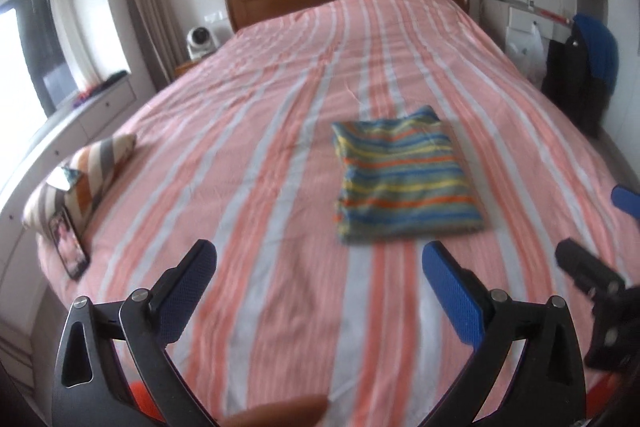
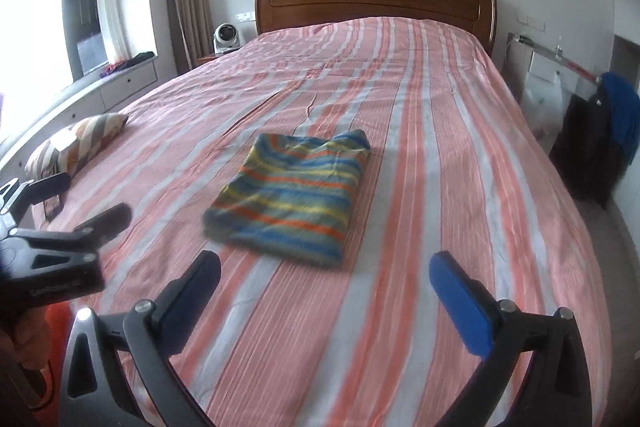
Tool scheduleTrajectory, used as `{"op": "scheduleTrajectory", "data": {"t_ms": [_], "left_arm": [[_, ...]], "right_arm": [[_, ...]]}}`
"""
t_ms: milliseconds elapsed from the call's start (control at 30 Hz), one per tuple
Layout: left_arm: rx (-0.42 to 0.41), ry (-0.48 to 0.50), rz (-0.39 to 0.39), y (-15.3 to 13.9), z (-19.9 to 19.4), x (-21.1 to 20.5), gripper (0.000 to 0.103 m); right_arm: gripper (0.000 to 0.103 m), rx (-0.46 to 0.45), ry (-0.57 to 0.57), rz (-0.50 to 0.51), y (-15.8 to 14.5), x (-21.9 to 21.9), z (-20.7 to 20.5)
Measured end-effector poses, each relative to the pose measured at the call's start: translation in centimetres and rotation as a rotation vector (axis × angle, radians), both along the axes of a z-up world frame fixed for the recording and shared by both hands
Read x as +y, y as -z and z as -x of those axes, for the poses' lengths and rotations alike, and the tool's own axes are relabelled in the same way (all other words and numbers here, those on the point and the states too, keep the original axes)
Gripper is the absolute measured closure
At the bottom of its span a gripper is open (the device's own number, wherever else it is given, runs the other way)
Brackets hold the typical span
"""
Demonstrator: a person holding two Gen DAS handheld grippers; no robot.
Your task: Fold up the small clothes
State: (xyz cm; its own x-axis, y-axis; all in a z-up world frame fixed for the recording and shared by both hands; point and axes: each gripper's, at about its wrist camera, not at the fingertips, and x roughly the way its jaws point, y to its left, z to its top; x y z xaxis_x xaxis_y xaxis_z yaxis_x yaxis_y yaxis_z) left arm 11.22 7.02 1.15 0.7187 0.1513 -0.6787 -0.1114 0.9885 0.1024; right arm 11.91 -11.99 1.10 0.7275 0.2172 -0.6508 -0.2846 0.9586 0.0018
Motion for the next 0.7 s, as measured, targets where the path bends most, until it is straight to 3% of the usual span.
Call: {"op": "scheduleTrajectory", "data": {"t_ms": [200,700], "left_arm": [[0.039,0.018,0.095,0.1,1.7,0.1,0.000],[-0.016,-0.011,0.038,0.2,3.3,-0.4,0.000]], "right_arm": [[0.000,0.023,-0.004,0.005,-0.6,-0.1,3.0],[0.000,0.025,0.027,0.008,-0.2,-0.8,4.1]]}}
